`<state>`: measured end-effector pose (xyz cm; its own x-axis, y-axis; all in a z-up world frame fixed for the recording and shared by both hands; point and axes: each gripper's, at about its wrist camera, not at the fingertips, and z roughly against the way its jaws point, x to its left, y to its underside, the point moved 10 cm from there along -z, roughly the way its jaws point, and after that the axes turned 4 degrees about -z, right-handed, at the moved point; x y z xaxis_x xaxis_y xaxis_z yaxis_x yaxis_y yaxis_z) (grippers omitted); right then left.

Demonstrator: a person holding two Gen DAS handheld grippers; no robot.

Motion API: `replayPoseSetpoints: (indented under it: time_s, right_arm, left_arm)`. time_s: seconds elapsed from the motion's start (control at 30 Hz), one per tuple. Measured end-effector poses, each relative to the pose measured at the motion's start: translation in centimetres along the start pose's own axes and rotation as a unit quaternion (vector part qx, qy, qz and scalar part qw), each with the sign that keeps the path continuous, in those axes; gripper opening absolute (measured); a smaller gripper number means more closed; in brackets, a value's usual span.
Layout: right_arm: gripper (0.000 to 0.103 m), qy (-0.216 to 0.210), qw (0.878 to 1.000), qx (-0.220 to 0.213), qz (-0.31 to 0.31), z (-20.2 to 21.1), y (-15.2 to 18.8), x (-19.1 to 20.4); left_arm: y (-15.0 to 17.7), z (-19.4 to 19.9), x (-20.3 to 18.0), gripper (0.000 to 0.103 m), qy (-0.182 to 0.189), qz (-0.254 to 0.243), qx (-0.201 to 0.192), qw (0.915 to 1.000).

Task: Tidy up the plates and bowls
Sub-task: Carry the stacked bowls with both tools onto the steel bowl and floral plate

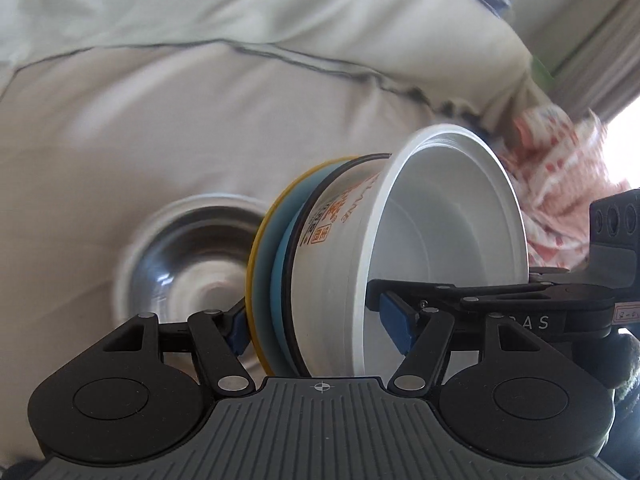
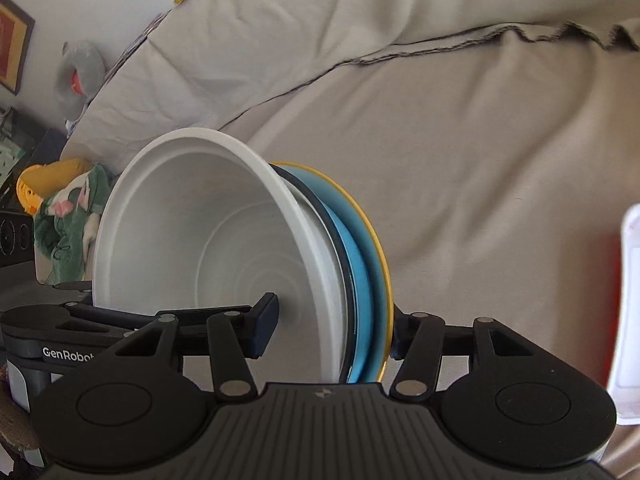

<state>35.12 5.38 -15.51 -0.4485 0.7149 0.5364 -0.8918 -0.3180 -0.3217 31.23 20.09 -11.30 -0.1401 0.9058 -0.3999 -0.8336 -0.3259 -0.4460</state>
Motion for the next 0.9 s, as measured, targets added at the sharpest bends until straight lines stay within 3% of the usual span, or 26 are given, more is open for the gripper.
replayPoseSetpoints:
  time_s: [0.13,0.27,0.4,0.53,0.7,0.9]
  right_arm:
    - [0.054,0.009,0.998,0.055,-0.007,-5.3,0.5,1.9]
    - [0.054,0.033,0.995,0.092,-0.021,-8.4,1.7,1.6]
    - [0.057,0.046,0.996,0.082,0.005,-8.2,1.5,1.9]
    - [0.057,0.071,0.995,0.059,0.039,-7.8,1.6,2.3]
    - [0.055,0.073,0.996,0.036,0.04,-7.3,1.8,2.1]
    - [0.057,0.086,0.995,0.029,0.051,-7.8,1.6,2.8]
  left_arm:
    - [1.3,-0.9,5.4,0.07,-0.007,0.049,0.016,0.9987]
    - [1.6,-2.3,7.7,0.07,-0.006,0.056,0.026,0.9981]
    - [1.8,-2.3,7.8,0.069,0.015,0.032,0.003,0.9994]
    - [2.0,-2.2,7.5,0.068,0.008,0.009,-0.024,0.9996]
    - [1.6,-2.5,7.1,0.068,0.006,-0.022,-0.048,0.9986]
    - [1.5,-2.4,7.6,0.067,0.021,-0.013,-0.049,0.9985]
